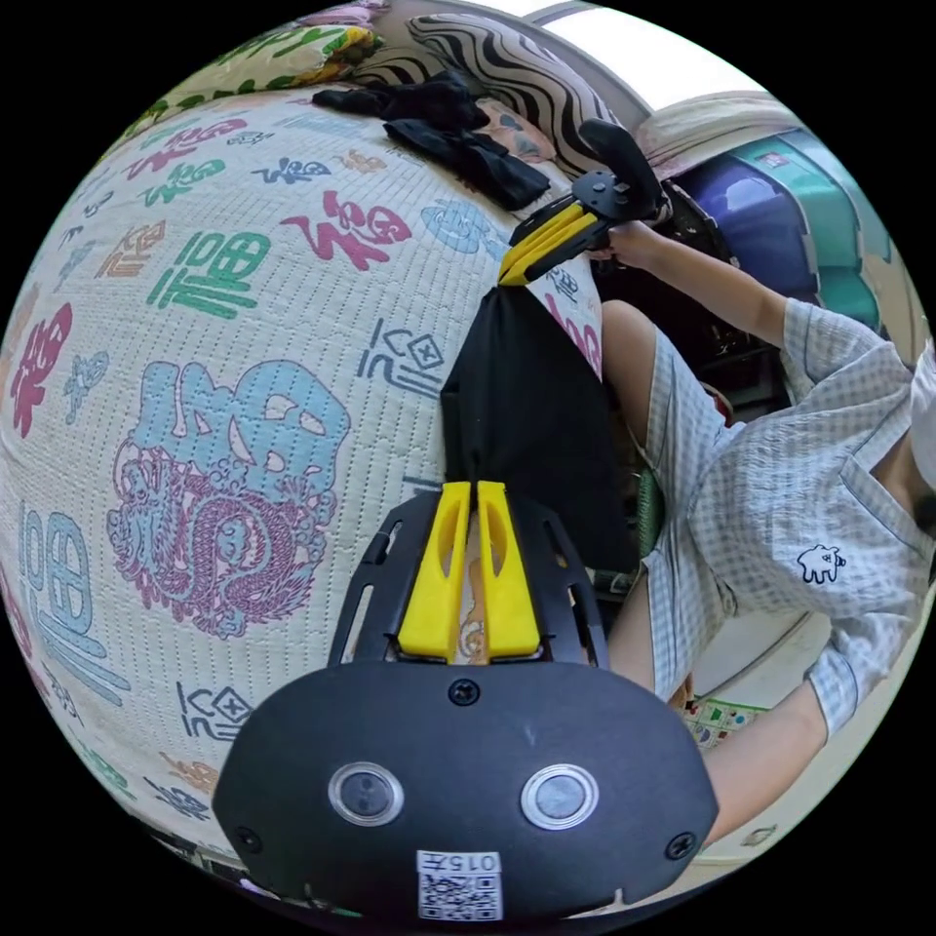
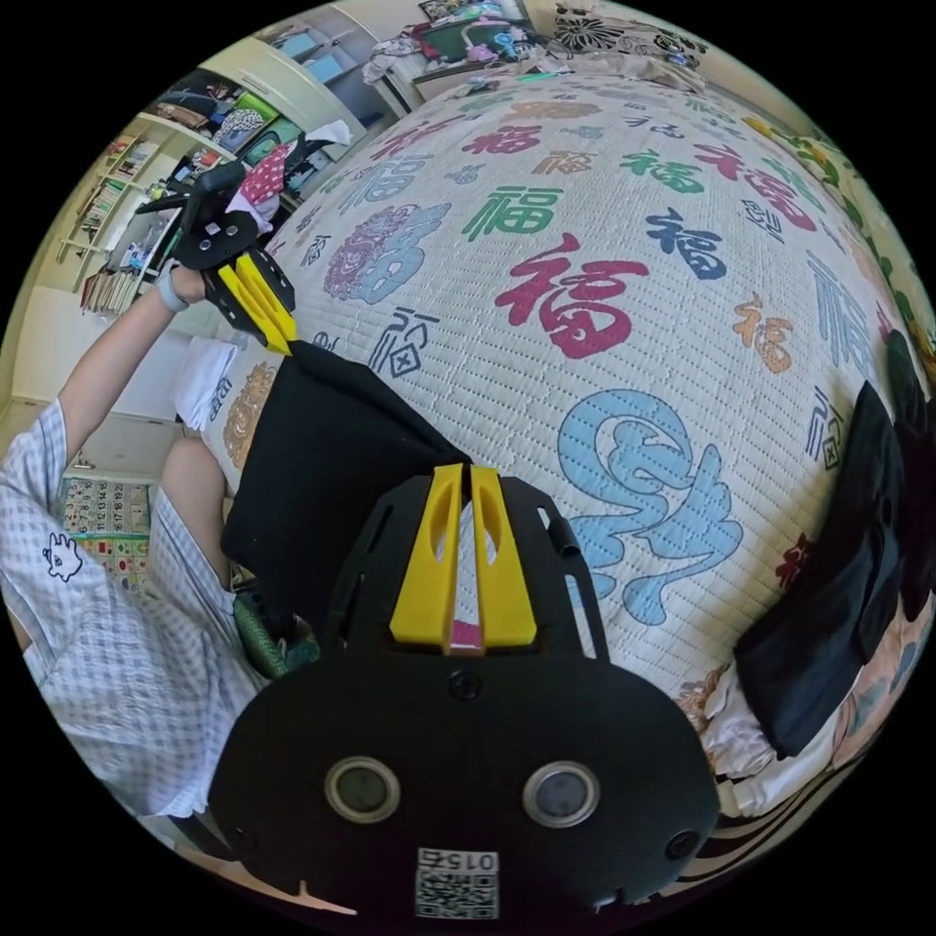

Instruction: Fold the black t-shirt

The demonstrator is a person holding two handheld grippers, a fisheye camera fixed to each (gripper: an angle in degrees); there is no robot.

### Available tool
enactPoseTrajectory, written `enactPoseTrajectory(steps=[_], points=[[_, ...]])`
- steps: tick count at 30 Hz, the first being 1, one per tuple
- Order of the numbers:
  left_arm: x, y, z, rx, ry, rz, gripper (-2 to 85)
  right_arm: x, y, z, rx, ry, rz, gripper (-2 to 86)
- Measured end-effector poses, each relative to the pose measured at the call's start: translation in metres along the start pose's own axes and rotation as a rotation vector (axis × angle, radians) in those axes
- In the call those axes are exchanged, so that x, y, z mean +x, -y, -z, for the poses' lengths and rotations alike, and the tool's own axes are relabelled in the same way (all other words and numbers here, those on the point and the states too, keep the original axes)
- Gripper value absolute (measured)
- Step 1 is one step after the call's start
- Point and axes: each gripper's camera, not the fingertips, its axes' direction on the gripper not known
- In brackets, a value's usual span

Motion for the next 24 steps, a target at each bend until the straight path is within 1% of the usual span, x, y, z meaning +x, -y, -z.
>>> enactPoseTrajectory(steps=[3,5,7,10,13,15,17,19,21,24], points=[[-0.032,-0.001,-0.006,-0.029,-0.029,0.049,0.6,0.012,0.001,-0.009,-0.023,-0.006,-0.016,0.8],[-0.047,-0.009,-0.004,-0.008,-0.032,0.068,0.4,0.026,-0.003,-0.010,-0.014,0.039,-0.055,2.6],[-0.062,-0.022,0.003,-0.004,0.061,0.122,0.2,0.038,-0.010,-0.006,0.001,0.063,-0.090,4.9],[-0.078,-0.051,0.022,0.100,-0.001,0.175,1.2,0.052,-0.031,0.002,0.023,0.071,-0.130,7.3],[-0.068,-0.084,0.033,0.247,-0.008,0.210,4.5,0.057,-0.059,0.005,0.038,0.113,-0.161,8.2],[-0.054,-0.112,0.022,0.376,-0.098,0.254,6.1,0.059,-0.077,0.001,0.034,0.168,-0.187,8.7],[-0.044,-0.132,-0.001,0.409,-0.172,0.307,7.1,0.057,-0.100,-0.012,0.007,0.271,-0.209,9.4],[-0.032,-0.152,-0.028,0.412,-0.210,0.371,7.8,0.052,-0.115,-0.024,-0.033,0.327,-0.204,9.7],[-0.019,-0.178,-0.064,0.407,-0.265,0.478,8.6,0.046,-0.128,-0.036,-0.083,0.361,-0.185,10.1],[-0.011,-0.195,-0.096,0.435,-0.354,0.536,9.4,0.042,-0.143,-0.056,-0.159,0.421,-0.169,10.9]])
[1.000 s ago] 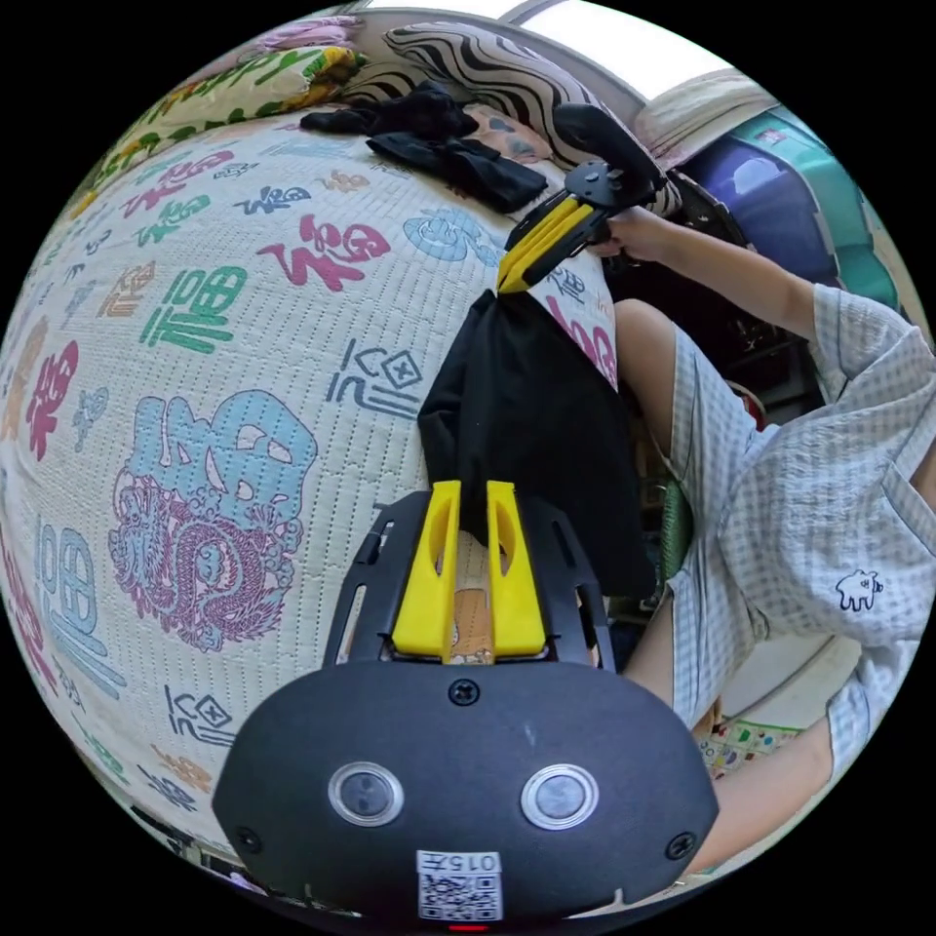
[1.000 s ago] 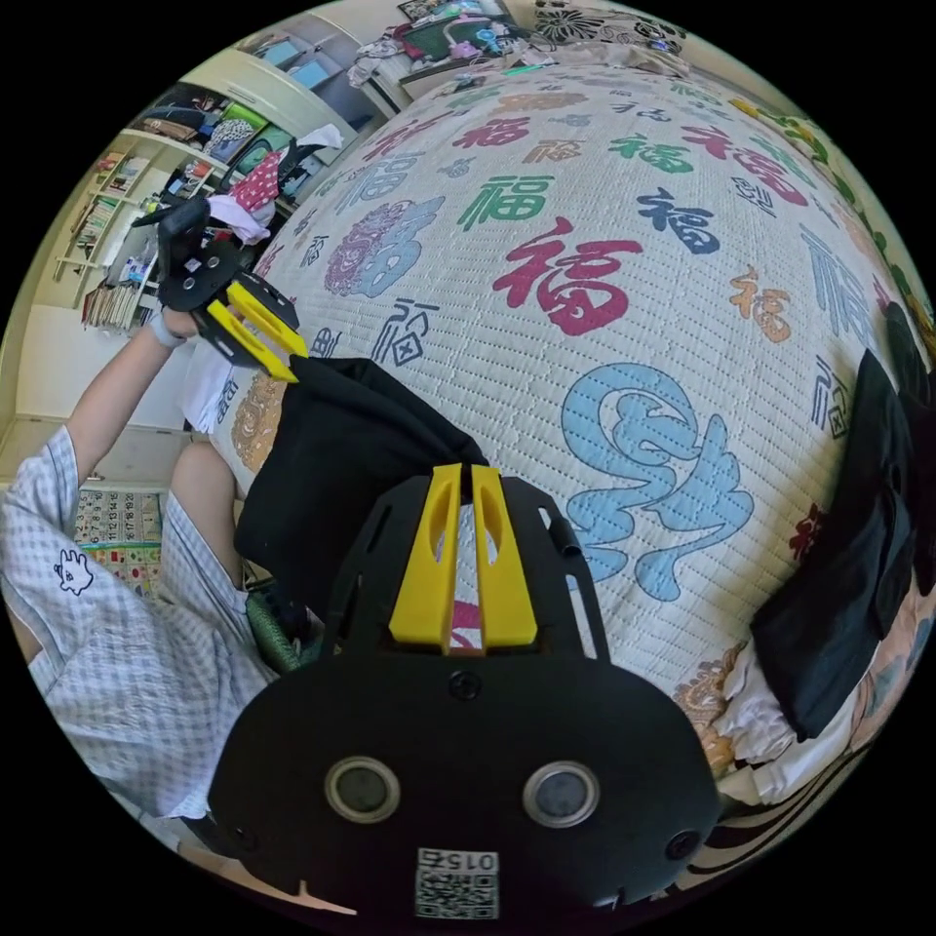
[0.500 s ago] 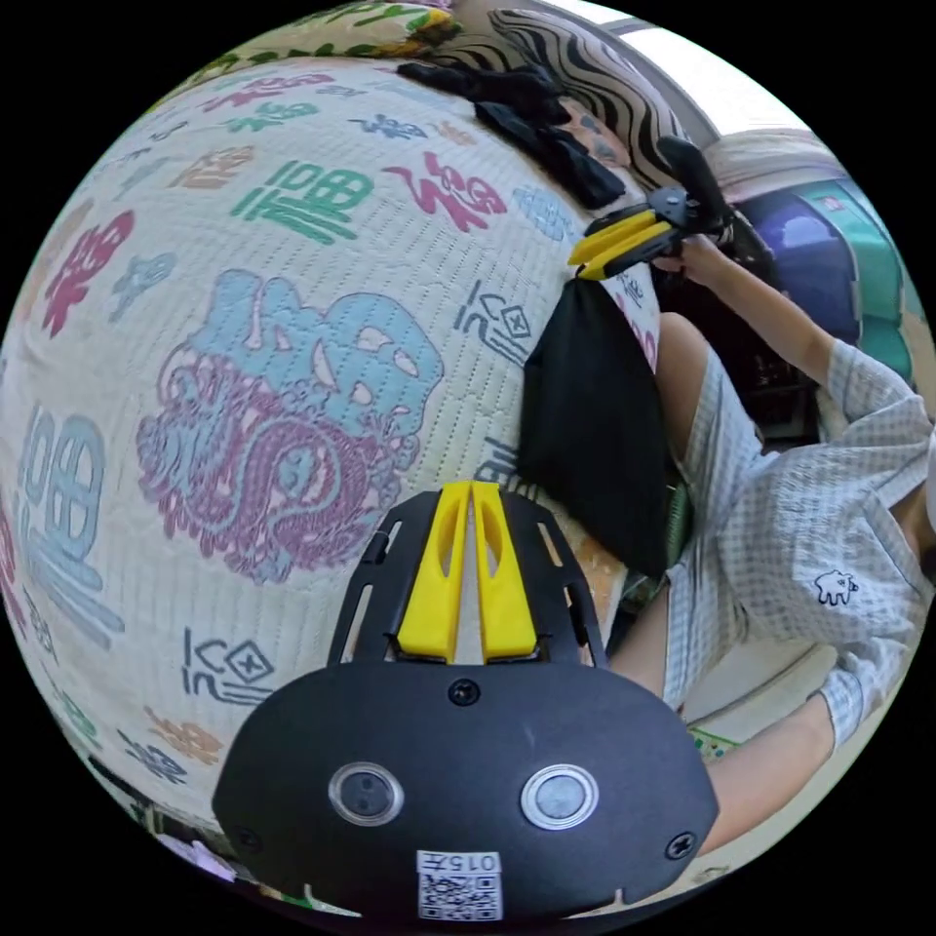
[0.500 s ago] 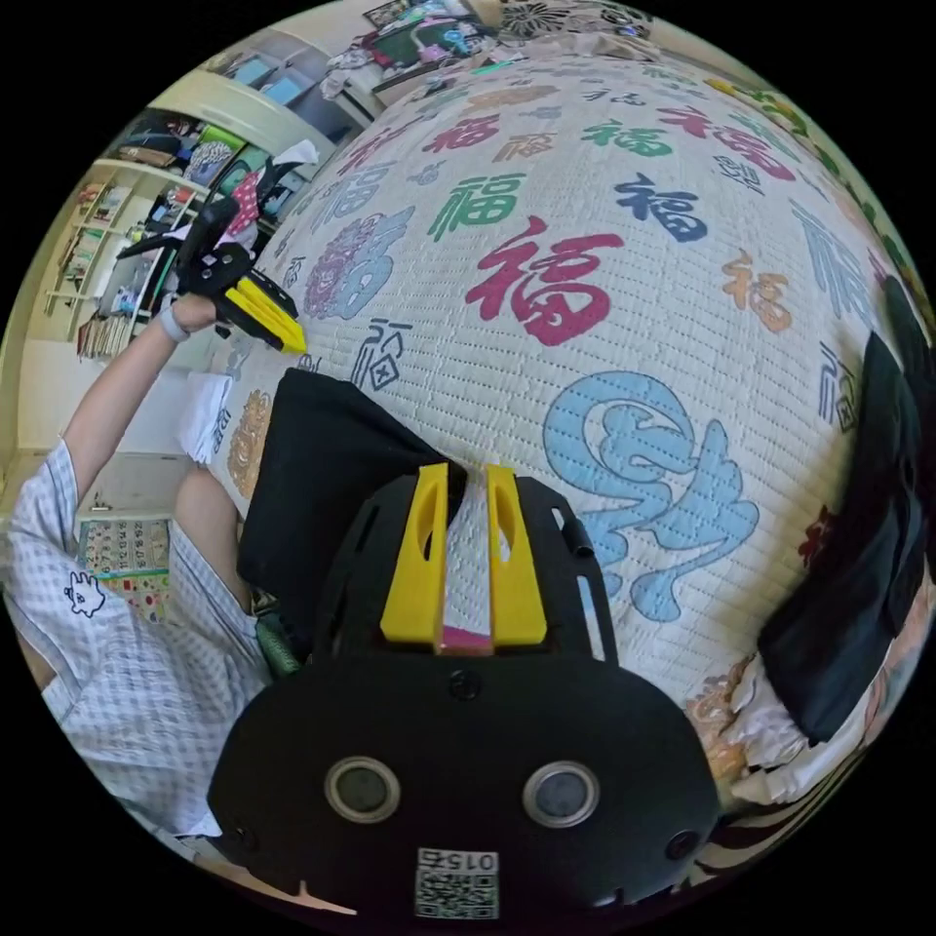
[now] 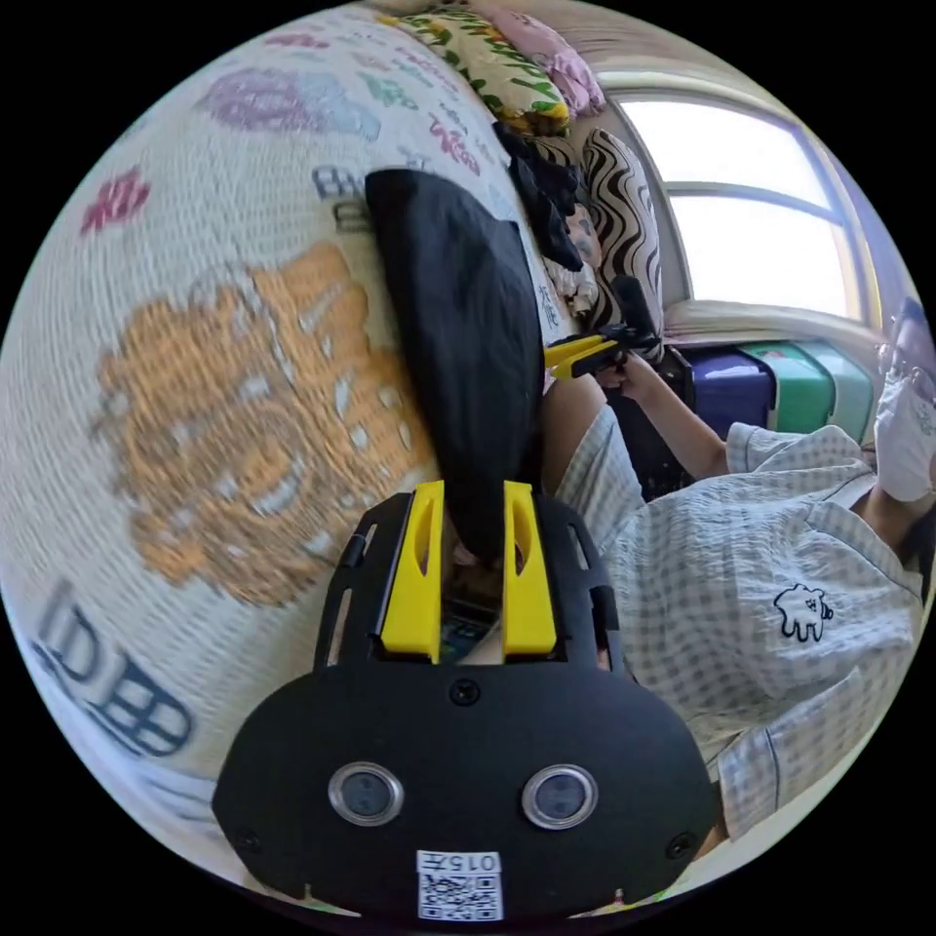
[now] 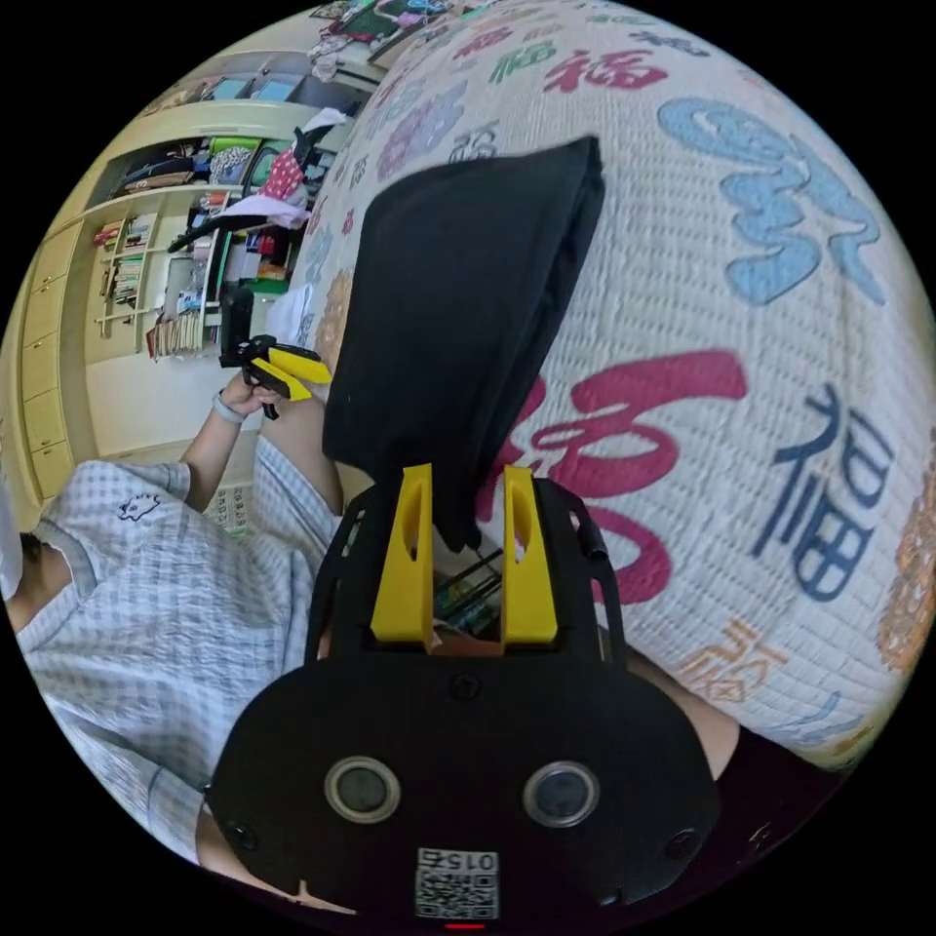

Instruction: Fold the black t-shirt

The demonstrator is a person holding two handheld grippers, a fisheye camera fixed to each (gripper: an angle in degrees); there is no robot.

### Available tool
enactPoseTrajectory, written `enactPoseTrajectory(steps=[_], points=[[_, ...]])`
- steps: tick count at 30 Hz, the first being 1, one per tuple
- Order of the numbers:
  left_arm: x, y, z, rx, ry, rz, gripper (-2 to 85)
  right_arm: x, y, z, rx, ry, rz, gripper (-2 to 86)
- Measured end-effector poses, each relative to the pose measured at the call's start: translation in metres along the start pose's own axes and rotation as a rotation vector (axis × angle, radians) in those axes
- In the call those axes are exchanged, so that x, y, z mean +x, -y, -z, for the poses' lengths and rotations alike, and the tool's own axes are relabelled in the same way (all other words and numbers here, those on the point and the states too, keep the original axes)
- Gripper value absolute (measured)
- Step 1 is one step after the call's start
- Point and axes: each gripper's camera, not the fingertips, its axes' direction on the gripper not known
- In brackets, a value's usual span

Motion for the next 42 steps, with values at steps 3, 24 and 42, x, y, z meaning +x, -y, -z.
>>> enactPoseTrajectory(steps=[3,24,42], points=[[-0.007,0.000,-0.011,-0.008,0.005,0.004,9.5,0.011,-0.002,-0.006,0.017,0.018,-0.022,10.6],[-0.046,0.072,0.107,0.166,0.170,-0.060,11.1,0.077,0.004,0.073,0.357,0.116,-0.039,9.9],[-0.093,0.111,0.116,0.144,-0.125,-0.090,3.1,0.103,0.051,0.054,0.280,0.316,-0.019,4.2]])
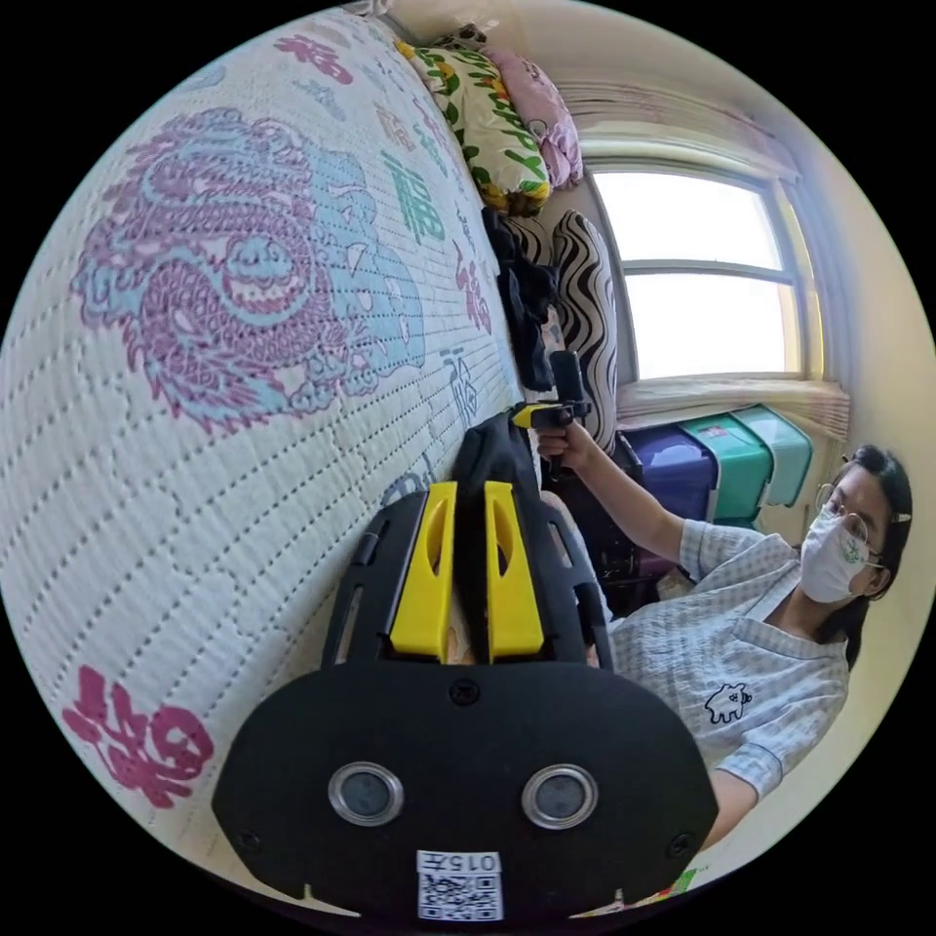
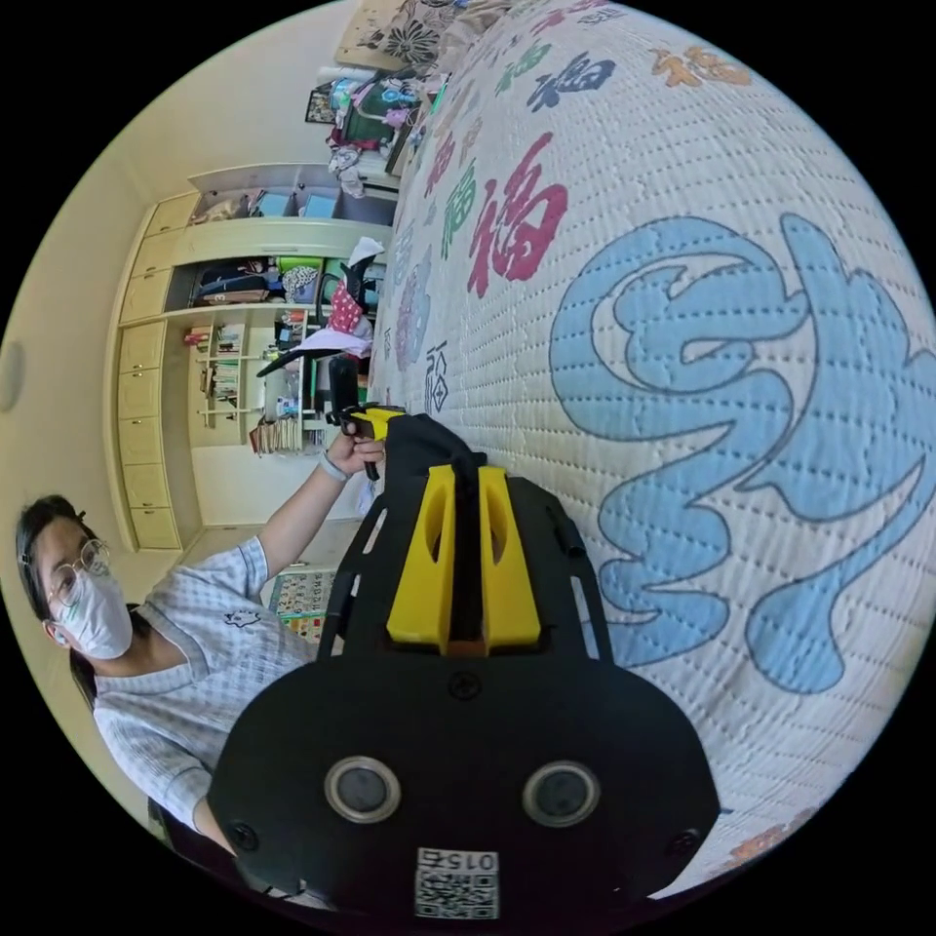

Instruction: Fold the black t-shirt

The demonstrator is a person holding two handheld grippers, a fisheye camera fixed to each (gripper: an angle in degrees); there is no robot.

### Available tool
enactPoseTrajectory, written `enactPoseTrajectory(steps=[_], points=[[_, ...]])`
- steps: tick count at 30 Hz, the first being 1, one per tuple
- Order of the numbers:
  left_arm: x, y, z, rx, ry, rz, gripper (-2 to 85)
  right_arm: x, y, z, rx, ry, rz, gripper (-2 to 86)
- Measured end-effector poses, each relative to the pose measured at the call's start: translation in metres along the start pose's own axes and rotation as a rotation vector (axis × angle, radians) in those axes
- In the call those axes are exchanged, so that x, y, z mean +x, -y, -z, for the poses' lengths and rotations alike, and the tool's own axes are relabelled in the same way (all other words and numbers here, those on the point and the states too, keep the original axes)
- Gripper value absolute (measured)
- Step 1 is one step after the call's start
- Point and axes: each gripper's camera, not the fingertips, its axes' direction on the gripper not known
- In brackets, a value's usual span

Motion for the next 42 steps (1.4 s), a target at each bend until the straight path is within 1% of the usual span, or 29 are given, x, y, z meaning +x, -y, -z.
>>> enactPoseTrajectory(steps=[4,8,11,13,15,19,21,24,30,32,35,42], points=[[0.025,0.009,0.011,-0.011,0.088,-0.087,0.4,-0.026,0.002,0.007,-0.007,-0.085,0.084,2.7],[0.053,0.024,0.034,0.034,0.180,-0.166,-0.6,-0.059,0.017,0.014,0.020,-0.204,0.171,2.5],[0.071,0.027,0.038,0.052,0.209,-0.207,-0.7,-0.077,0.027,0.016,0.058,-0.249,0.195,2.5],[0.080,0.025,0.034,0.029,0.248,-0.230,-0.8,-0.085,0.030,0.008,0.028,-0.301,0.200,2.5],[0.093,0.015,0.032,0.034,0.247,-0.262,-0.8,-0.095,0.026,0.000,0.017,-0.332,0.224,2.5],[0.118,-0.018,0.038,0.074,0.209,-0.333,-0.8,-0.124,-0.003,-0.005,0.041,-0.307,0.323,2.4],[0.143,-0.052,0.035,0.089,0.179,-0.402,-0.8,-0.142,-0.023,-0.010,0.037,-0.300,0.398,2.4],[0.172,-0.099,0.023,0.078,0.156,-0.453,-0.8,-0.170,-0.062,-0.028,0.003,-0.290,0.497,2.4],[0.190,-0.179,-0.024,-0.023,0.157,-0.422,-0.8,-0.189,-0.133,-0.090,-0.161,-0.333,0.569,2.7],[0.189,-0.194,-0.040,-0.064,0.177,-0.396,-0.8,-0.185,-0.150,-0.120,-0.248,-0.383,0.575,2.8],[0.186,-0.211,-0.063,-0.113,0.209,-0.361,-0.8,-0.177,-0.161,-0.150,-0.317,-0.443,0.569,2.8],[0.189,-0.230,-0.089,-0.126,0.279,-0.322,-0.8,-0.172,-0.168,-0.179,-0.338,-0.477,0.552,3.2]])
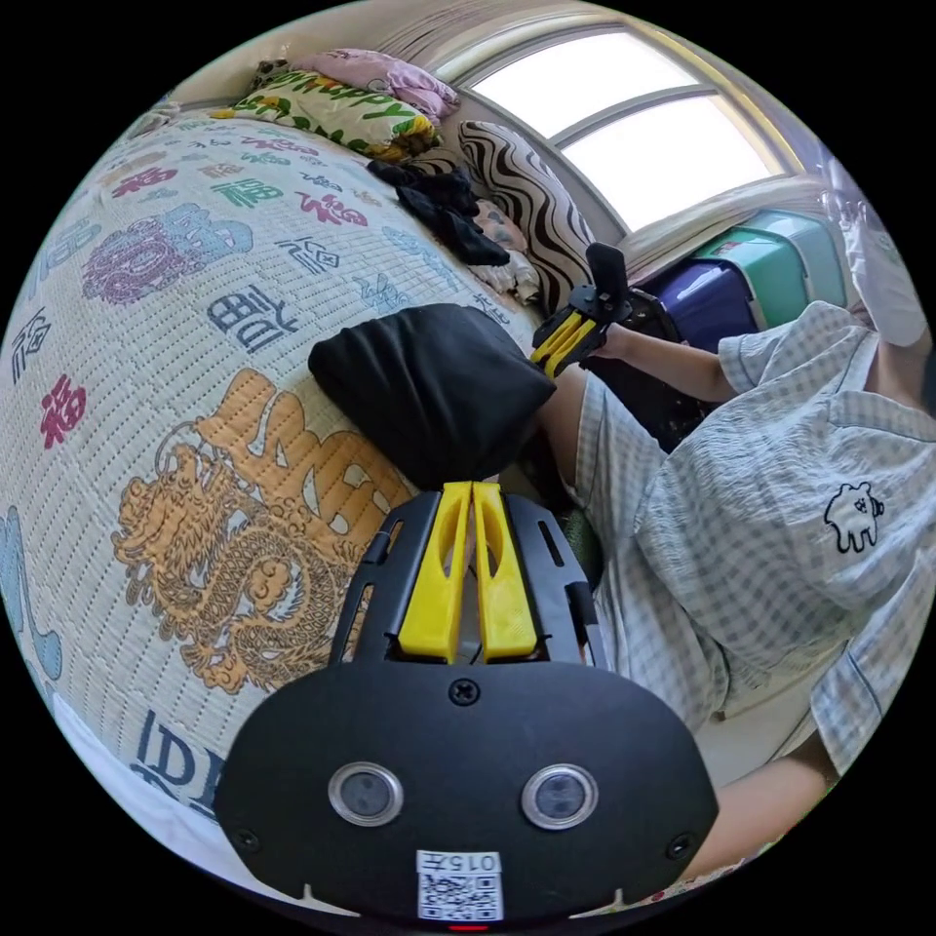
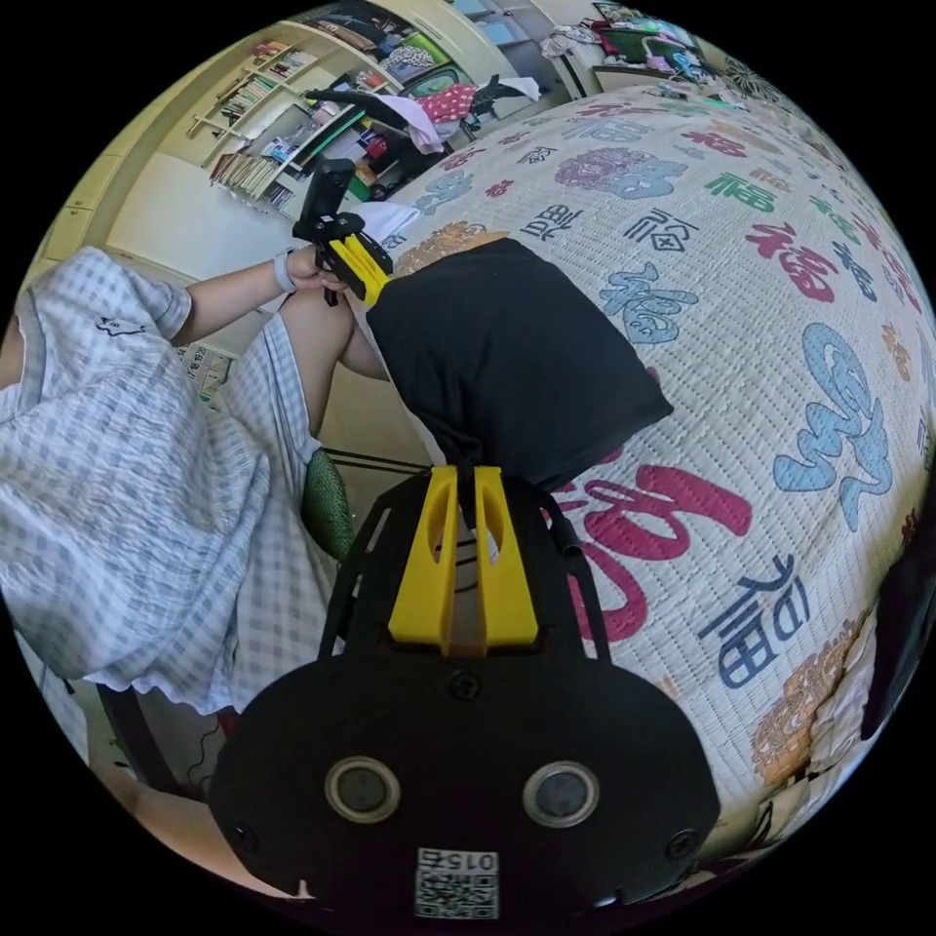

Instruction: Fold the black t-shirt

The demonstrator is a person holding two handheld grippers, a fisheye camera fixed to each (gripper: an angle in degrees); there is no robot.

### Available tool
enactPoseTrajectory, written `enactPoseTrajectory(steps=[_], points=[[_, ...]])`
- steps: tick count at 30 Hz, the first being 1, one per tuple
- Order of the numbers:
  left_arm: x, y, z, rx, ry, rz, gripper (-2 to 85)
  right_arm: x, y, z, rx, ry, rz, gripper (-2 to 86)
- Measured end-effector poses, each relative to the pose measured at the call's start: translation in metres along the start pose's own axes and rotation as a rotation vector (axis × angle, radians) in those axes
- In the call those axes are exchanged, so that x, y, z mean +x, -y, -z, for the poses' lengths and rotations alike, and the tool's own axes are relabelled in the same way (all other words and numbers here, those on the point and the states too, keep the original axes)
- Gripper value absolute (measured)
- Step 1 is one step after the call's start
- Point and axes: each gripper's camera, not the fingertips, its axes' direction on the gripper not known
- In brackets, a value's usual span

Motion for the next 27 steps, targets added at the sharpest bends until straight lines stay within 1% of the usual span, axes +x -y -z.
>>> enactPoseTrajectory(steps=[5,8,10,12,15,16,17,18,19,20,21,25,27], points=[[0.010,-0.003,-0.007,-0.008,0.018,0.010,-0.7,-0.003,0.003,-0.016,0.001,-0.006,-0.026,3.6],[0.009,-0.008,-0.011,-0.086,0.041,0.062,-0.3,0.002,0.003,-0.022,-0.039,0.028,-0.065,5.3],[0.013,-0.012,-0.004,-0.081,0.050,0.081,0.4,0.005,0.000,-0.025,-0.093,0.023,-0.094,7.0],[0.021,-0.010,0.013,-0.034,0.058,0.118,2.6,0.008,-0.007,-0.021,-0.101,0.024,-0.139,9.3],[0.039,0.011,0.022,0.024,0.098,0.100,5.6,0.007,-0.010,0.003,0.055,0.006,-0.188,6.6],[0.042,0.017,0.021,0.034,0.096,0.100,6.0,0.004,-0.006,0.011,0.140,0.004,-0.183,4.6],[0.046,0.028,0.015,0.053,0.058,0.085,6.4,0.002,0.002,0.014,0.204,0.015,-0.170,2.6],[0.047,0.038,0.004,0.042,-0.001,0.069,6.5,0.002,0.007,0.014,0.219,0.024,-0.169,2.1],[0.047,0.042,-0.004,0.015,-0.016,0.066,6.3,0.004,0.020,0.007,0.217,0.066,-0.181,1.0],[0.044,0.048,-0.019,-0.054,-0.006,0.069,5.8,0.007,0.033,-0.007,0.176,0.130,-0.171,0.4],[0.040,0.048,-0.031,-0.093,0.023,0.073,4.5,0.009,0.038,-0.015,0.140,0.148,-0.169,0.1],[0.018,0.030,-0.041,-0.103,0.042,0.149,0.8,0.026,0.050,-0.071,-0.063,0.033,-0.212,-0.6],[0.011,0.018,-0.040,-0.095,0.033,0.166,0.0,0.036,0.044,-0.082,-0.062,0.052,-0.245,-0.7]])
